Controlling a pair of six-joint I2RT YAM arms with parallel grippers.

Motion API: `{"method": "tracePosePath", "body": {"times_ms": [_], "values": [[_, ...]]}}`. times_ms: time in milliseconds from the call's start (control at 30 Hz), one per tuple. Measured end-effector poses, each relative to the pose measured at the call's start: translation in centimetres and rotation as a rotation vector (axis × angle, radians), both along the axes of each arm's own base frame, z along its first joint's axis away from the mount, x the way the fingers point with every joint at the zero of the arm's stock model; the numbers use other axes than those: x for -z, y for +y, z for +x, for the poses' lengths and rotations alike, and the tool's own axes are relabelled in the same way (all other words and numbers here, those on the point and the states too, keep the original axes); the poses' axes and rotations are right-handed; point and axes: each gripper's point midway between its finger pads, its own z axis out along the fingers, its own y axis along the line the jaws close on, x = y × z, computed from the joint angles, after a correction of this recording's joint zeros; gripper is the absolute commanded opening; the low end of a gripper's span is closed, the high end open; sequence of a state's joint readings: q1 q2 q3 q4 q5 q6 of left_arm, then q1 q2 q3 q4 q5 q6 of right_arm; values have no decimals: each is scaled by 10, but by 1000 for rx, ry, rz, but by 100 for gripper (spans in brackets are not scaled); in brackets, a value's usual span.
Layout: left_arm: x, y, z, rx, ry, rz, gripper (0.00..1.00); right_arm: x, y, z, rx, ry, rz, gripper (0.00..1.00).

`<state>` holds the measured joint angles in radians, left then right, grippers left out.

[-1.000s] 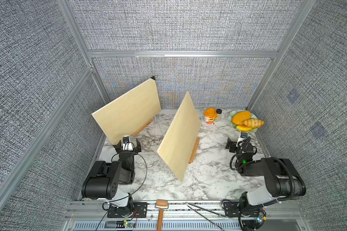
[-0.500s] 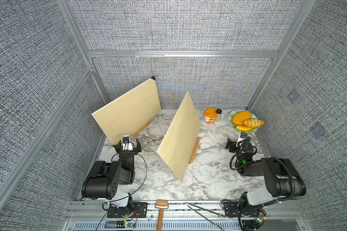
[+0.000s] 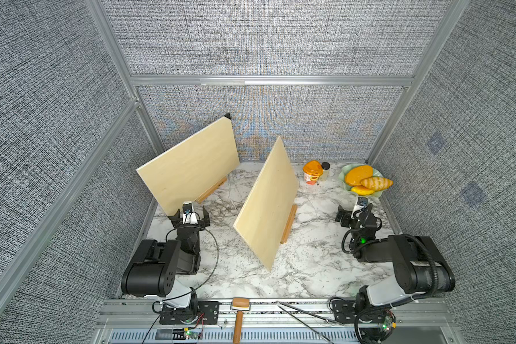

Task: Disassemble the easel
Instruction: Pick up the drawing board from the easel.

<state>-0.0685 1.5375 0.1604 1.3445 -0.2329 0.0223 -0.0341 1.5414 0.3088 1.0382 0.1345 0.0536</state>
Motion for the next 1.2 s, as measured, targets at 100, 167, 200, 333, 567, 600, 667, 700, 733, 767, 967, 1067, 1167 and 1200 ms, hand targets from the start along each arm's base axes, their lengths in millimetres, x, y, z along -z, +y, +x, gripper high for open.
{"method": "tracePosePath", "body": {"times_ms": [100,167,200,333,567,600,667,700,733,767,967,1067,1167,1200], "values": [[0,0,0,0,0,0,99,0,0,0,0,0,0,99],[0,0,0,0,0,0,99,0,0,0,0,0,0,99],[0,0,0,0,0,0,99,0,0,0,0,0,0,99],[0,0,0,0,0,0,99,0,0,0,0,0,0,99],[0,0,0,0,0,0,99,0,-1,0,2,0,0,99],[0,0,0,0,0,0,99,0,-1,0,4,0,-1,99],[0,0,-1,0,-1,0,99,1,-3,-3,19,-2,-5,99],[0,0,-2,0,-5,0,99,3,-5,-6,29,-1,-7,99],[0,0,-5,0,-8,0,99,4,-7,-10,42,-3,-6,99],[0,1,-9,-1,-10,0,99,7,-8,-15,52,-3,-2,99],[-57,5,-32,-27,-188,-14,99,-15,-10,-28,67,-76,-5,99],[-106,3,-36,-18,-295,-44,99,-51,-8,-23,59,-153,-7,99],[-155,-7,-31,43,-337,-46,99,-84,-4,-20,41,-194,5,99],[-169,-10,-28,62,-333,-46,99,-93,-2,-19,34,-196,16,99]]}}
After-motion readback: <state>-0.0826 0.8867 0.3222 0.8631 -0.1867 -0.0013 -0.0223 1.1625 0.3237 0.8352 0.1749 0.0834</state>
